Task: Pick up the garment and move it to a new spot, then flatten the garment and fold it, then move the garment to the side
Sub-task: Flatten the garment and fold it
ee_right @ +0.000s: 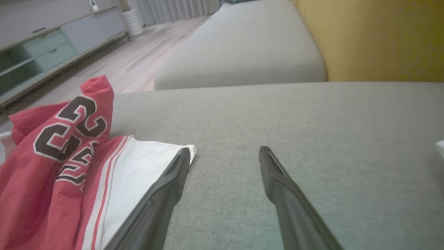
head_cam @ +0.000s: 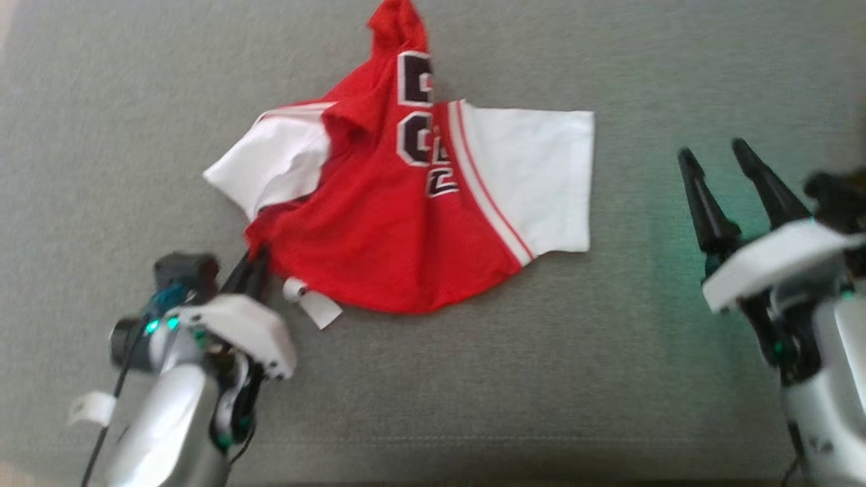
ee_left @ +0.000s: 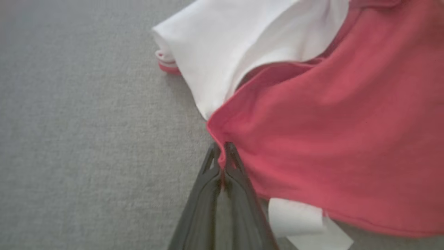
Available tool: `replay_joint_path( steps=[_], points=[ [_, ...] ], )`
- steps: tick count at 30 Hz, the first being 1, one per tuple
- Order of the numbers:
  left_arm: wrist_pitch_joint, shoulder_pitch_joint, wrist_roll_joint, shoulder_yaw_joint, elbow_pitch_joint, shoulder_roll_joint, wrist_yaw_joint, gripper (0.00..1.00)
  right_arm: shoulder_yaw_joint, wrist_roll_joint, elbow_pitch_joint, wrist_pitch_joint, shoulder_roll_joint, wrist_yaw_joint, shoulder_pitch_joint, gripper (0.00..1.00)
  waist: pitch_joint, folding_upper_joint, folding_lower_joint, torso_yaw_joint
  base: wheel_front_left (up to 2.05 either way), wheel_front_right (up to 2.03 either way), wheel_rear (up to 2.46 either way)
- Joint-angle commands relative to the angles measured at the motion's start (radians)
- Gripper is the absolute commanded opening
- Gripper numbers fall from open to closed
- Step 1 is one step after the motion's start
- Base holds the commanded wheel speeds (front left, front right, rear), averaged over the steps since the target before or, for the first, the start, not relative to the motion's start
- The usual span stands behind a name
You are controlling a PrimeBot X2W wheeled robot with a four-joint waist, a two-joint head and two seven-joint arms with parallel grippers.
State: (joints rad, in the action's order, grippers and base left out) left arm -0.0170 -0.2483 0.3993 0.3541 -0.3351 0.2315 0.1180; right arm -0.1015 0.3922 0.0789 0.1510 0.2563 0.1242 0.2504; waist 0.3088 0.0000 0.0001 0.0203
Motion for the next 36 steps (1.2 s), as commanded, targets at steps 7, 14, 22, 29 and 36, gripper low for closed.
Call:
replay_joint_path(
  steps=[7, 14, 22, 29, 36],
  points=[
    [0.057, -0.118, -0.034, 0.020, 0.090, -0.037, -0.001, 0.00, -0.174, 0.091, 0.233, 0.094, 0.101, 0.007, 0.248, 1.00, 0.103, 0.0000, -0.0001, 0.126, 0.00, 0.00, 0.00],
    [0.083, -0.137, -0.031, 0.036, 0.081, -0.060, -0.009, 0.00, -0.254, 0.135, 0.338, 0.147, 0.136, 0.007, 0.341, 1.00, 0.117, 0.0000, -0.0001, 0.155, 0.00, 0.00, 0.00],
    [0.130, -0.142, -0.026, 0.027, 0.085, -0.063, 0.000, 0.00, -0.331, 0.194, 0.360, 0.150, 0.171, 0.007, 0.371, 0.00, 0.106, 0.0000, -0.0001, 0.155, 0.00, 0.00, 0.00],
    [0.187, -0.114, -0.036, -0.007, 0.178, -0.037, 0.038, 0.00, -0.258, 0.219, 0.229, -0.008, 0.171, 0.007, 0.265, 0.00, 0.024, 0.0000, -0.0001, 0.118, 0.00, 0.00, 0.00],
    [0.183, -0.086, -0.056, -0.052, 0.392, 0.019, 0.083, 0.00, -0.071, 0.172, -0.018, -0.096, 0.138, 0.007, 0.109, 0.00, -0.076, 0.0000, -0.0001, 0.051, 0.00, 0.00, 0.00]
  ],
)
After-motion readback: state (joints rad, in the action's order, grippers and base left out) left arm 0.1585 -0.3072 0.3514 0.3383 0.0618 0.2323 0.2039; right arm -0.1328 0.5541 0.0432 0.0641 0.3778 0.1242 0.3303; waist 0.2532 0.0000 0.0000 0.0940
